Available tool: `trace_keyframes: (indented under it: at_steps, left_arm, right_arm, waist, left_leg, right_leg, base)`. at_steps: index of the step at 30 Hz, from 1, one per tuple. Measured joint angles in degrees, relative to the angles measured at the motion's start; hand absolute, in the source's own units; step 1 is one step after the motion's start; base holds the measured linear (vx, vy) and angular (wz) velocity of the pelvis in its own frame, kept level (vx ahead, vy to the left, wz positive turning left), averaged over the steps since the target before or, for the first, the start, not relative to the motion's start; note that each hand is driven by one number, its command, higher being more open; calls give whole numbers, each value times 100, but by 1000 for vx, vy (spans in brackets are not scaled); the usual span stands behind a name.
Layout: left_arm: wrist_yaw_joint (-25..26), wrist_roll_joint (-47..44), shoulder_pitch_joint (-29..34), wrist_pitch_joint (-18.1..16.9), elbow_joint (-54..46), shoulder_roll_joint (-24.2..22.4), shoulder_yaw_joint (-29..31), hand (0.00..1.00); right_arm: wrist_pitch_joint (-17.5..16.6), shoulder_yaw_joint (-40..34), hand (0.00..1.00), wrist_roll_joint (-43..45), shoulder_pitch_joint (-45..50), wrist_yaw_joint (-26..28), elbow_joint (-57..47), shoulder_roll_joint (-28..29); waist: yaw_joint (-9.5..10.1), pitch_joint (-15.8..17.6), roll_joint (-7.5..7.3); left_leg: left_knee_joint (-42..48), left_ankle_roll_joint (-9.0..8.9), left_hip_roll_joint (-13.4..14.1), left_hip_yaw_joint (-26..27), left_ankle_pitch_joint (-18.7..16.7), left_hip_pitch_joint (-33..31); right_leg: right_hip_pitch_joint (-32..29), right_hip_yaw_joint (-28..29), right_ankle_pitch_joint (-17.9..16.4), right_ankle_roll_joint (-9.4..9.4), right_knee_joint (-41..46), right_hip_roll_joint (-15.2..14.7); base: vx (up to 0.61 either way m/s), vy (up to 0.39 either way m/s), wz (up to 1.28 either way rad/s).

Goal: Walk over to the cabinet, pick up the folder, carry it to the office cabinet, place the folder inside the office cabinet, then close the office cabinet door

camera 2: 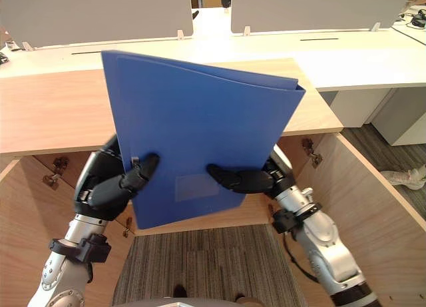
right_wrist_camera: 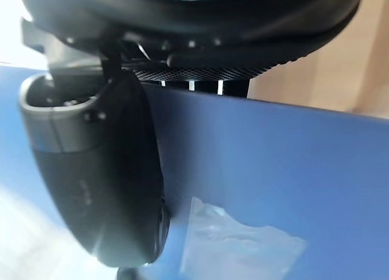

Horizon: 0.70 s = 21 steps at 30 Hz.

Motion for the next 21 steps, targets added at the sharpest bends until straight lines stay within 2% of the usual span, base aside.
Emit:
trace_keyframes:
  at_steps: [4, 6, 9, 11, 13, 18, 21]
  left_arm:
    - [166, 653, 25, -103, 7, -556, 253, 100]
    - [335, 919, 44, -151, 100, -848, 628, 100]
    - [749, 1380, 79, -266, 524, -1353, 1542, 100]
    - [1090, 1448, 126, -294, 906, -1568, 2034, 100]
    - [1272, 1536, 243, -293, 1231, -1663, 2270, 100]
    - [1417, 1662, 552, -262, 2308, -1789, 2331, 100]
    - [1409, 1796, 561, -69, 3515, -1756, 2263, 100]
  right_arm:
    - [-5, -100, 0, -385, -84, -86, -111, 557]
    - [-11, -195, 0, -523, -160, -171, -125, 826]
    - [-14, -468, 0, -739, -178, -325, -134, 1105]
    - [-23, -613, 0, -766, -178, -389, -142, 1196]
    - [-23, -678, 0, -767, -178, -409, -142, 1243]
    - [-22, -493, 0, -775, -179, -404, -137, 1235]
    - [-22, 25, 0, -827, -213, -353, -3, 1111]
  waist:
    - [112, -15, -12]
    - [108, -18, -8]
    - [156, -20, -6]
    - [170, -21, -9]
    - [189, -24, -12]
    - [251, -67, -27]
    - [252, -148, -32]
  left_leg:
    - [0, 4, -12, -76, 17, -26]
    - [0, 9, -20, -160, 47, -75]
    - [-2, 6, -20, -249, 77, -102]
    - [-3, 6, -20, -294, 89, -125]
    - [-3, 7, -20, -325, 97, -145]
    - [-4, 3, -20, -434, 125, -223]
    - [-4, 2, -12, -467, 139, -295]
  right_leg:
    - [2, -70, 0, 0, -2, -11]
    - [6, -150, 0, 0, -2, -16]
    - [29, -248, 0, 0, -7, -16]
    - [33, -293, -2, -2, -7, -17]
    - [29, -323, -3, -4, -8, -24]
    - [-11, -433, -11, -5, -27, -52]
    - [-58, -467, -9, -6, -40, -50]
  base:
    - [-4, -1, 11]
    - [-12, -4, 20]
    - [-21, -8, 15]
    - [-26, -4, 12]
    - [-23, 2, 10]
    - [-26, 7, 11]
    - [2, -5, 5]
